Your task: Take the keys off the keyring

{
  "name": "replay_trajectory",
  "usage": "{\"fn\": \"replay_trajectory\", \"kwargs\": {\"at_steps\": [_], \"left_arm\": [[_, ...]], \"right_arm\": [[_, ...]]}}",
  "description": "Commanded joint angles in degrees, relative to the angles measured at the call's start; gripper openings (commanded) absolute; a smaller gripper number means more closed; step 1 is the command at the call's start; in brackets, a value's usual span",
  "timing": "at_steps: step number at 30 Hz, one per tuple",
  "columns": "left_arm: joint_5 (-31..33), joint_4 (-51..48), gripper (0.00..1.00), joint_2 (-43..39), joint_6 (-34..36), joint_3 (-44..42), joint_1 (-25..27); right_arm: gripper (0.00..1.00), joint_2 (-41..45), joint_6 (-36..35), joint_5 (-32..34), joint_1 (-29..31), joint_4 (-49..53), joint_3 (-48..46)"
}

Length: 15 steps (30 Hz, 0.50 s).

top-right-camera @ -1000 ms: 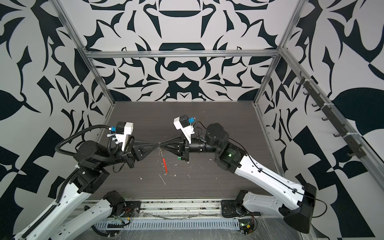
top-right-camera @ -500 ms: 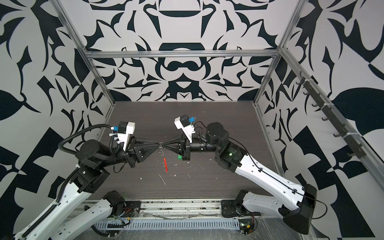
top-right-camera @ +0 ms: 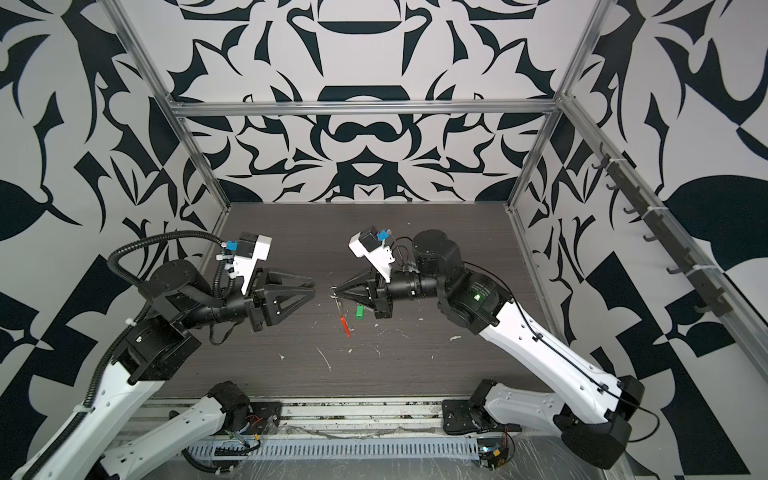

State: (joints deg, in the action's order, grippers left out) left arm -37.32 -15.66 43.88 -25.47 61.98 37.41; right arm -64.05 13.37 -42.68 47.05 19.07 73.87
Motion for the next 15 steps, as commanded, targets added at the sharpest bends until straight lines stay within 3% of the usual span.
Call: {"fn": "replay_trajectory", "kwargs": {"at_steps": [1,15], "left_arm": [[-1.47,-10.13,0.42,1.9,3.13,3.17,-0.05],[-8.06,-17.3,0.23,9.6,5.0,9.48,-0.05]], "right_arm": [[0.0,-0.67,-3.89,-1.42,-0.29,5.22,3.75],[0.0,-2.22,-4.4,-1.69,-0.29,6.79,5.85]]}}
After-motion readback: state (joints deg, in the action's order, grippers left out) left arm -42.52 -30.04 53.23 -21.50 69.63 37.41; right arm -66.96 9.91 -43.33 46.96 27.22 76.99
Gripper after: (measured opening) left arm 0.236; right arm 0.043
